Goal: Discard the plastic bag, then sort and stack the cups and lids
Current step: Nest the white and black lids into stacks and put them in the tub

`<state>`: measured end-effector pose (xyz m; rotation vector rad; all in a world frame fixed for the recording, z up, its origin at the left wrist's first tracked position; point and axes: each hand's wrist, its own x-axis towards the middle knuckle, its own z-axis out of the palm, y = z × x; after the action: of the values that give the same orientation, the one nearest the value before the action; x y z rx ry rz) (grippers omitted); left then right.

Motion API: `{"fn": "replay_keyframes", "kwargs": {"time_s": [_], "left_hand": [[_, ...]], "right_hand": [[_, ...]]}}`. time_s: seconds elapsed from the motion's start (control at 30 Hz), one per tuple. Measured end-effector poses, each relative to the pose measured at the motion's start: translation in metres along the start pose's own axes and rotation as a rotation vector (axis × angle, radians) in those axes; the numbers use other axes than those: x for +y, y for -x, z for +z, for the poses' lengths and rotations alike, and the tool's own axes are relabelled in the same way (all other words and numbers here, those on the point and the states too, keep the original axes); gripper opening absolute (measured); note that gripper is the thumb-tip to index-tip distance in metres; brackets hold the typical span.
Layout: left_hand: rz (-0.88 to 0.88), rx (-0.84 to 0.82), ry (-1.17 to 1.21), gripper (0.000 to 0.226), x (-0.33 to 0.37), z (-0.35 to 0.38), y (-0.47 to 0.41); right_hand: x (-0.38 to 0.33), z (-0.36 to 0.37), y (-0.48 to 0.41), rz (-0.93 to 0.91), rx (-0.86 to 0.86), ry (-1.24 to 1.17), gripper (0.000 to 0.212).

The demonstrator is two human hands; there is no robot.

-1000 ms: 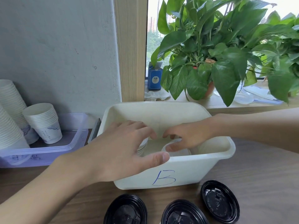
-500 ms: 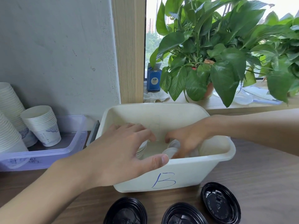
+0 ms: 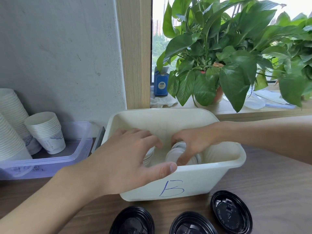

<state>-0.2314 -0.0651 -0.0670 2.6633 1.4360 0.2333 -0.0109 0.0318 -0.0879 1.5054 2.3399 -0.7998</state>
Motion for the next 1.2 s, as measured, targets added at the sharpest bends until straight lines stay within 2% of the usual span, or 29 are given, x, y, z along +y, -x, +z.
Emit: {"fn": "replay_keyframes", "kwargs": {"time_s": [0.13,0.3,0.6,0.73,0.9,1.0,1.07,1.13,1.2], "left_hand": [[-0.012,0.032,-0.016,0.087,-0.003,0.0,-0.003],[-0.034,0.032,-0.004,0.085,-0.009,0.001,-0.011],[-0.108,0.016,0.022,0.088,-0.023,-0.004,-0.027],[-0.09,0.105,0.014,0.079,-0.022,-0.006,-0.027],[-0.109,0.486,0.311,0.04,-0.008,-0.011,-0.006],[-0.283,0.629,0.631,0.035,0.014,-0.024,0.02],[-0.443,0.594,1.004,0.04,0.03,-0.032,0.039],[-0.586,0.447,1.308,0.047,0.045,-0.034,0.065],[-0.604,0.303,1.525,0.06,0.055,-0.031,0.094]], "right_hand": [[-0.003,-0.006,0.003,-0.032,0.116,-0.035,0.056],[-0.01,-0.026,0.012,-0.057,0.241,-0.066,0.067],[-0.013,-0.055,0.037,-0.122,0.452,-0.179,0.067],[-0.018,-0.058,0.055,-0.162,0.57,-0.28,0.065],[-0.041,-0.052,0.086,-0.263,0.713,-0.452,0.063],[-0.069,-0.037,0.109,-0.337,0.759,-0.483,0.063],[-0.089,-0.02,0.122,-0.394,0.793,-0.512,0.062],[-0.111,0.005,0.131,-0.434,0.841,-0.483,0.065],[-0.135,0.035,0.133,-0.464,0.888,-0.402,0.067]]}}
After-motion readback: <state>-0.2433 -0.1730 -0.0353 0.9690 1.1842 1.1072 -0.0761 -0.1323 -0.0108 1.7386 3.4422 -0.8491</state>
